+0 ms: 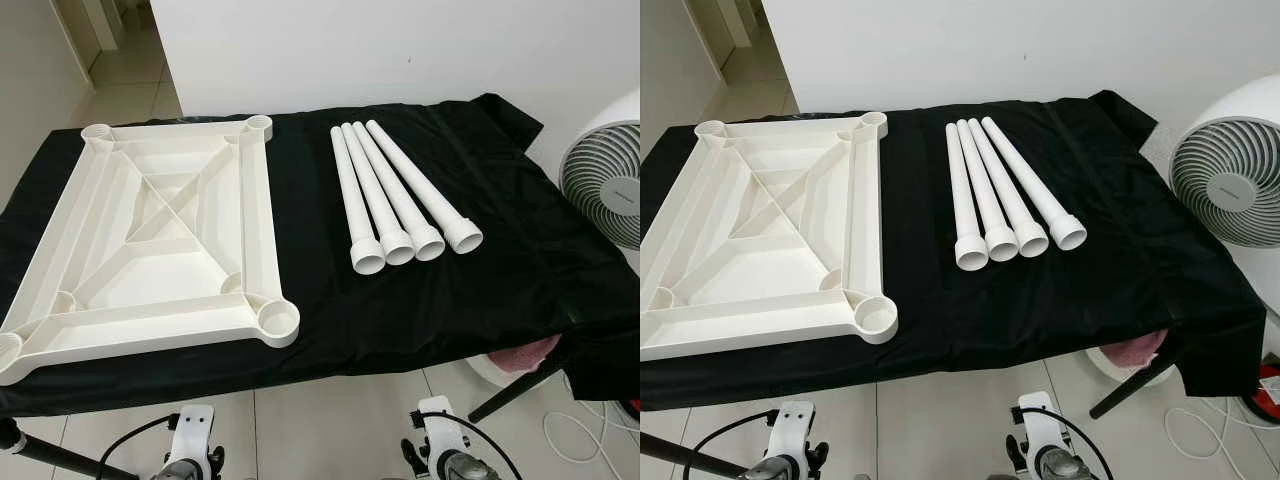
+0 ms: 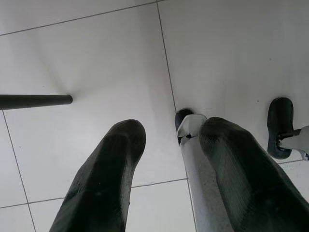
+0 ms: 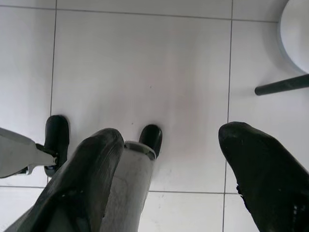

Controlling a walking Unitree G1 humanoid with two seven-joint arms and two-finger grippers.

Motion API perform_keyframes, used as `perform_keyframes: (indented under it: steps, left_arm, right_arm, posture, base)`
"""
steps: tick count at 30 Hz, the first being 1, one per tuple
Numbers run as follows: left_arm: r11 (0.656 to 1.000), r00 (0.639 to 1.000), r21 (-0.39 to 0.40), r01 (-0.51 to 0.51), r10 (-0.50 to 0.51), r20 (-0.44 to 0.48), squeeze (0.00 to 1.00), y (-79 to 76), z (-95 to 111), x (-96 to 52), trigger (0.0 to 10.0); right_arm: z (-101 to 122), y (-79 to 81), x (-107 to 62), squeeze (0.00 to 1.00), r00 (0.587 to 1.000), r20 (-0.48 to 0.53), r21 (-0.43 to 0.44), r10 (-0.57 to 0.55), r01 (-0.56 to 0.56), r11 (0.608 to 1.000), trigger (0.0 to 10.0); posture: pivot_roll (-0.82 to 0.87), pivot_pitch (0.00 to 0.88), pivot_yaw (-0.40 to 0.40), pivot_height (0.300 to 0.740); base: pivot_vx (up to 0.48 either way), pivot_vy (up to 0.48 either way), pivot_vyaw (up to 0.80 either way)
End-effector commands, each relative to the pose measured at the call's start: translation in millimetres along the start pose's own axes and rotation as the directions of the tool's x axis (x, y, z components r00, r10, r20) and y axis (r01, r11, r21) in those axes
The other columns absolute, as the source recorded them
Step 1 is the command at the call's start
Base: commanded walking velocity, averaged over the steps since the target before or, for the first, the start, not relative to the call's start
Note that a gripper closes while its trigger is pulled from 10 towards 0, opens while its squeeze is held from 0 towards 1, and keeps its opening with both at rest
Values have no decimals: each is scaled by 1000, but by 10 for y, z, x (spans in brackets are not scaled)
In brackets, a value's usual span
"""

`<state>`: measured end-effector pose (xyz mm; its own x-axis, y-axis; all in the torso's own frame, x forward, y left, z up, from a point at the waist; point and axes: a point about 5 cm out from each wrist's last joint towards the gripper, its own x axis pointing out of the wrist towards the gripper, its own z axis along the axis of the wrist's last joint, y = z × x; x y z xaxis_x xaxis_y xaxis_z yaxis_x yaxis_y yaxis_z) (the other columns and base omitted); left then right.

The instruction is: Building children table

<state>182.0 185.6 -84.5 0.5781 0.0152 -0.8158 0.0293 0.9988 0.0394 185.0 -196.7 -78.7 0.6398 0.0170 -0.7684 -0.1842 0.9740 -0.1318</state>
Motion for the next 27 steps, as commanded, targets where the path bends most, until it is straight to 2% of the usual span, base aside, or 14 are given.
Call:
perform_keyframes:
  steps: [1, 14, 27]
  left_arm:
    - [999, 998, -7, 49, -49, -28, 0, 5, -68, -13, 10000]
    - [998, 998, -39, 56, -57, -29, 0, 46, -59, -16, 10000]
    - [997, 998, -48, 60, -61, -24, 0, 43, -23, -8, 10000]
  right_arm:
    - [-65, 51, -12, 0, 1000, -19, 2, 11, -11, 1000, 10000]
    - [-125, 103, -27, 0, 1000, -28, 5, 9, -9, 1000, 10000]
    - [-90, 92, -15, 0, 1000, -26, 3, 7, -7, 1000, 10000]
  posture:
    - [-120, 23, 83, 740]
    - [-118, 34, 102, 740]
    - [-119, 19, 104, 740]
  base:
    - [0, 0, 0]
    - [0, 0, 0]
    - [-260, 0, 0]
